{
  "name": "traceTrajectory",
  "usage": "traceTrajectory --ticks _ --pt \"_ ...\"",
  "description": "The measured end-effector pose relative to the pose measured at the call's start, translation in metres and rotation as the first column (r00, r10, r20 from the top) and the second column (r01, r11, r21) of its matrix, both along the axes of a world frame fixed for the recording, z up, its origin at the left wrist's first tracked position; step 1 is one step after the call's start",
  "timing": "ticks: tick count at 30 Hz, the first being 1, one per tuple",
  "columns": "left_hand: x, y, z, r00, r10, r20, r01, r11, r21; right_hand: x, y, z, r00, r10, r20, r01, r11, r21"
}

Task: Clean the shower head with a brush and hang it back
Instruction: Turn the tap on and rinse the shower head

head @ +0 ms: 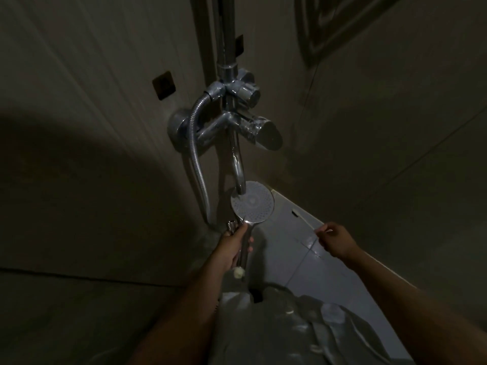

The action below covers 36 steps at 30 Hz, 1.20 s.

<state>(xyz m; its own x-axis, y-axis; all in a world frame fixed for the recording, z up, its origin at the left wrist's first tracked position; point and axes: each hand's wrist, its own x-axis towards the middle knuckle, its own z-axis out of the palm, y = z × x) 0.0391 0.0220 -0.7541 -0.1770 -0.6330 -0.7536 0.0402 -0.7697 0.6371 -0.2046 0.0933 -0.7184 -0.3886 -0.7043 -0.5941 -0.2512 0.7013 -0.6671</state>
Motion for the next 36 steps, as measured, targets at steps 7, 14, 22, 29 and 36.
traceTrajectory --ticks 7,14,22,29,36 --pt "0.011 0.014 -0.003 0.999 0.047 -0.010 -0.047 0.999 0.007 0.006 0.008 -0.005 1.000 0.012 0.011 -0.012 1.000 0.010" --pt "0.028 0.014 -0.003 0.989 0.126 0.075 -0.124 0.992 -0.031 0.012 0.017 -0.001 0.998 0.043 0.037 -0.043 0.999 0.003" --pt "0.002 -0.014 0.006 0.996 0.052 0.072 -0.045 0.994 -0.104 0.003 0.040 -0.002 0.996 -0.071 0.047 0.071 0.997 0.021" --pt "-0.004 -0.003 -0.002 0.998 -0.048 0.034 0.049 0.998 -0.048 0.000 0.048 0.003 0.987 -0.155 0.053 0.155 0.988 -0.008" --pt "0.021 0.024 -0.011 0.998 0.023 0.058 -0.023 1.000 0.005 0.019 0.031 0.011 0.954 -0.195 0.226 0.221 0.970 -0.099"
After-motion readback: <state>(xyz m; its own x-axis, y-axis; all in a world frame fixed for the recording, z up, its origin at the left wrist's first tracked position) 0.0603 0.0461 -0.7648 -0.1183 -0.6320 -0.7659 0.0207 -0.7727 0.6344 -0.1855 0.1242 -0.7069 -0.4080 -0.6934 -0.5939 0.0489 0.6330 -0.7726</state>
